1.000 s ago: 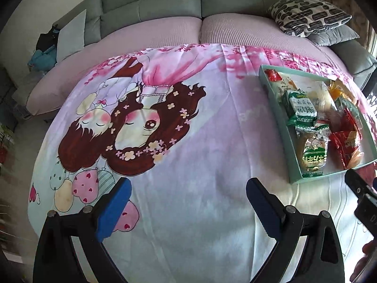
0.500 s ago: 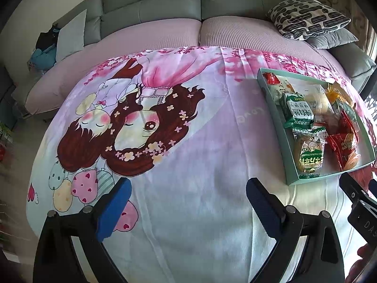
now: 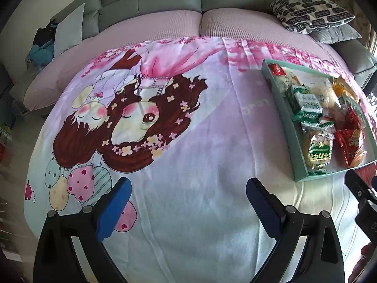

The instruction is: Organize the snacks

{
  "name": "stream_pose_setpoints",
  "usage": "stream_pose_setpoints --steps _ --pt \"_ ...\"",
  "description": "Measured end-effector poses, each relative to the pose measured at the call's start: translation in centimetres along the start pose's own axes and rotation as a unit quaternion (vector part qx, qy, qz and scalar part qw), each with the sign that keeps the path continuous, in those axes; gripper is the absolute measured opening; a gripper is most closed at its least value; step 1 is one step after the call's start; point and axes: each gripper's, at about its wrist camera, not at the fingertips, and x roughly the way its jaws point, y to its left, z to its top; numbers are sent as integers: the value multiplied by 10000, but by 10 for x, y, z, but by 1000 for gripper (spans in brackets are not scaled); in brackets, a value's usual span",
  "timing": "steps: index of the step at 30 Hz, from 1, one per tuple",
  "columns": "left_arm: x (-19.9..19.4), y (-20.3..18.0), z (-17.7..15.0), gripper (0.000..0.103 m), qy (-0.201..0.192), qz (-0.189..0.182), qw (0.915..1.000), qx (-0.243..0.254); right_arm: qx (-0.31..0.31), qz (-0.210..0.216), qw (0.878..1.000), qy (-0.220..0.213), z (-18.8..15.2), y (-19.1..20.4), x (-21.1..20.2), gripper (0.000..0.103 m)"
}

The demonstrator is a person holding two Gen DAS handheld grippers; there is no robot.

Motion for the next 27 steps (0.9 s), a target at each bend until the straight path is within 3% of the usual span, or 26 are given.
stream_pose_setpoints --steps 27 --pt "6 -2 -1 98 81 31 9999 77 45 46 9999 117 -2 -2 7 103"
